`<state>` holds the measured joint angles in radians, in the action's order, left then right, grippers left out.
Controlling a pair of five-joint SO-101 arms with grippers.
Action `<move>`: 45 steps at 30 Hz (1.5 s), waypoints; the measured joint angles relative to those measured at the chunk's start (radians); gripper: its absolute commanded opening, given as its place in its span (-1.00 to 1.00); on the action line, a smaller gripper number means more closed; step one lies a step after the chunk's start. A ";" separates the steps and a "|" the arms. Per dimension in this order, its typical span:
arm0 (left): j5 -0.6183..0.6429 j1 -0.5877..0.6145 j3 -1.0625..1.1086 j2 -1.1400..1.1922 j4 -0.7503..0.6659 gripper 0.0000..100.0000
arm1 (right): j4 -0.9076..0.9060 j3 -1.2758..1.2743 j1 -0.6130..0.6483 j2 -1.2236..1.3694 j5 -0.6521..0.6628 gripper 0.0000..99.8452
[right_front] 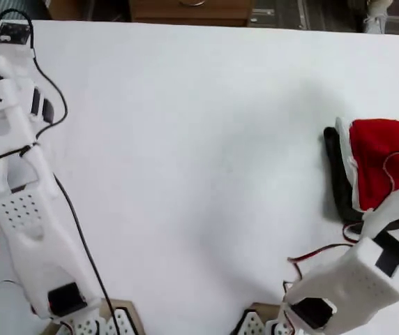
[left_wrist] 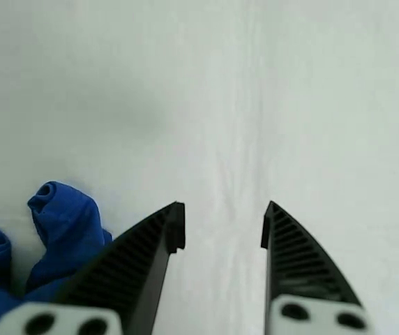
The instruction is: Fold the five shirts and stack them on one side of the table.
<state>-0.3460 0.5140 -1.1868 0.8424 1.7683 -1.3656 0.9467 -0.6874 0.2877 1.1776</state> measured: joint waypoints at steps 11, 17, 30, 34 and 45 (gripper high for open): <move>0.000 0.000 0.000 0.002 0.000 -0.59 | 0.044 -0.002 -0.080 0.052 0.029 -0.96; 0.000 0.023 -0.023 0.002 0.000 -0.59 | 0.017 -0.002 -0.066 0.064 0.029 -0.96; 0.000 0.103 -0.150 0.002 0.000 -0.59 | 0.017 -0.002 -0.068 0.199 0.029 -0.96; 0.000 0.103 -0.150 0.002 0.000 -0.59 | -0.020 -0.002 -0.057 0.229 0.029 -0.96; 0.000 0.100 -0.150 0.005 0.000 -0.59 | -0.104 -0.002 0.101 0.252 -0.008 -0.96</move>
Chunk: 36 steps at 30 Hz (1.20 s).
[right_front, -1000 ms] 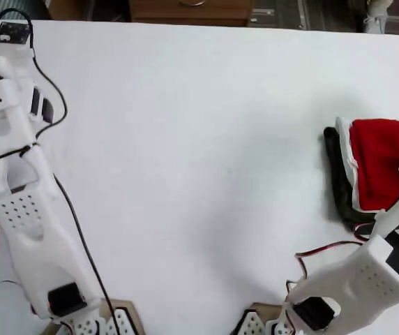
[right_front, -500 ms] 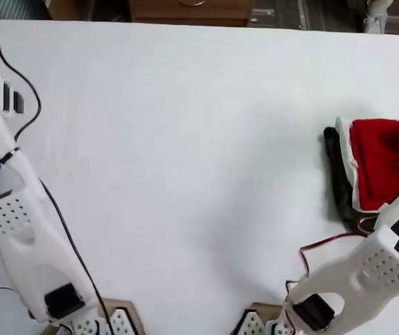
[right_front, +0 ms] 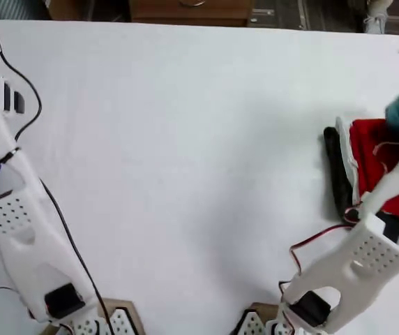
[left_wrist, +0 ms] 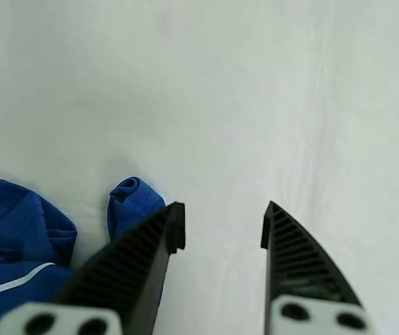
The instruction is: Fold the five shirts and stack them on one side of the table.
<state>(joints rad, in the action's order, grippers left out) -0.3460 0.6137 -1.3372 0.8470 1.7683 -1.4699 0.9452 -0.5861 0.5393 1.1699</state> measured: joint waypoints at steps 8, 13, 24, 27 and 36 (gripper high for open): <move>0.000 -0.014 0.000 0.000 0.000 -0.59 | -0.083 0.000 0.117 0.031 -0.031 -0.96; 0.000 -0.014 0.000 0.000 0.000 -0.59 | -0.084 0.000 0.112 0.060 -0.034 -0.96; 0.000 -0.014 0.000 0.000 0.000 -0.59 | -0.072 0.110 -0.014 0.021 -0.034 -0.96; 0.000 -0.014 0.000 0.000 0.000 -0.59 | -0.072 0.141 -0.075 -0.014 -0.034 -0.96; 0.000 -0.029 0.000 0.003 0.000 -0.59 | -0.072 0.163 -0.213 -0.083 -0.034 -0.96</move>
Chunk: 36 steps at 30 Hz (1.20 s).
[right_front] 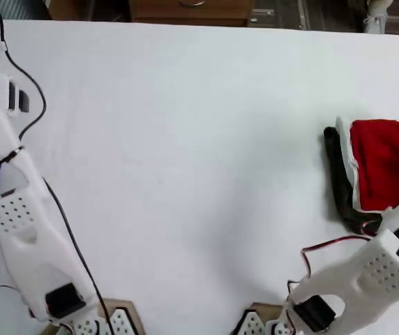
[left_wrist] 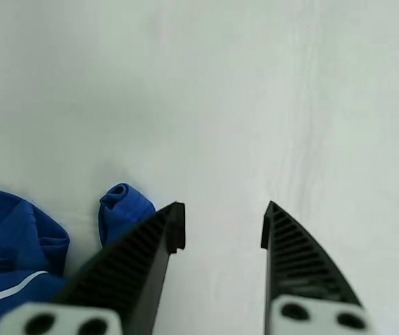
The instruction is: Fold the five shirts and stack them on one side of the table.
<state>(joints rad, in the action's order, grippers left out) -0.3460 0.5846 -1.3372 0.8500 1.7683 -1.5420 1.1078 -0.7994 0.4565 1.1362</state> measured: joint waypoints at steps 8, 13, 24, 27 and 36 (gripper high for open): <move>0.000 -0.035 0.000 0.000 0.000 -0.59 | -0.049 0.000 -0.002 0.000 0.000 -0.96; 0.000 -0.035 0.000 0.000 0.000 -0.59 | -0.055 0.000 0.025 0.000 0.000 -0.96; 0.000 -0.020 -0.006 0.000 0.000 -0.59 | -0.064 0.000 0.055 0.138 0.000 -0.96; 0.000 -0.020 -0.006 0.000 0.000 -0.59 | -0.087 0.000 0.086 0.149 0.000 -0.96; 0.000 -0.021 -0.006 0.000 0.000 -0.59 | -0.121 0.000 0.226 0.152 0.000 -0.96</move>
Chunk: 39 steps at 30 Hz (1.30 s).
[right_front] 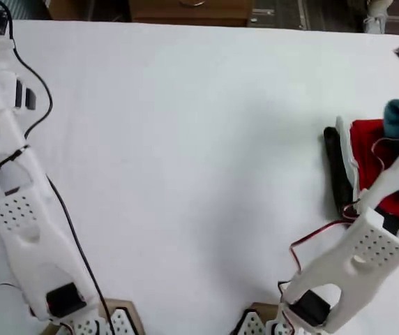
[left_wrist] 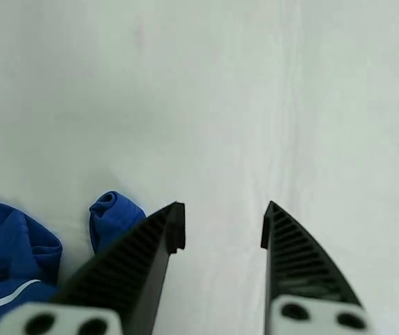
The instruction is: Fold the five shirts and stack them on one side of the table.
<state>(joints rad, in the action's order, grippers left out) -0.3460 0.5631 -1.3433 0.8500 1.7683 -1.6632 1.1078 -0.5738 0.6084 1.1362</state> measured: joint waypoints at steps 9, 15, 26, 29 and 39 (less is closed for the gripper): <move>0.000 0.003 0.000 0.000 0.000 -0.59 | -0.009 -0.086 0.038 0.000 0.000 -0.80; 0.000 0.005 0.000 0.000 0.000 -0.59 | -0.009 -0.158 0.041 0.000 0.000 -0.66; 0.000 0.005 0.000 0.000 0.000 -0.59 | -0.015 -0.169 0.167 -0.051 0.000 -0.66; 0.000 0.005 0.000 0.000 0.000 -0.59 | -0.023 -0.169 0.206 -0.135 0.000 -0.66; 0.000 0.005 0.000 0.000 0.000 -0.59 | 0.155 -0.242 0.158 -0.219 0.000 -0.66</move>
<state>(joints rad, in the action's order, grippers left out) -0.3460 0.5677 -1.3433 0.8500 1.7683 -1.5083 0.8654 -0.4158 0.3890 1.1362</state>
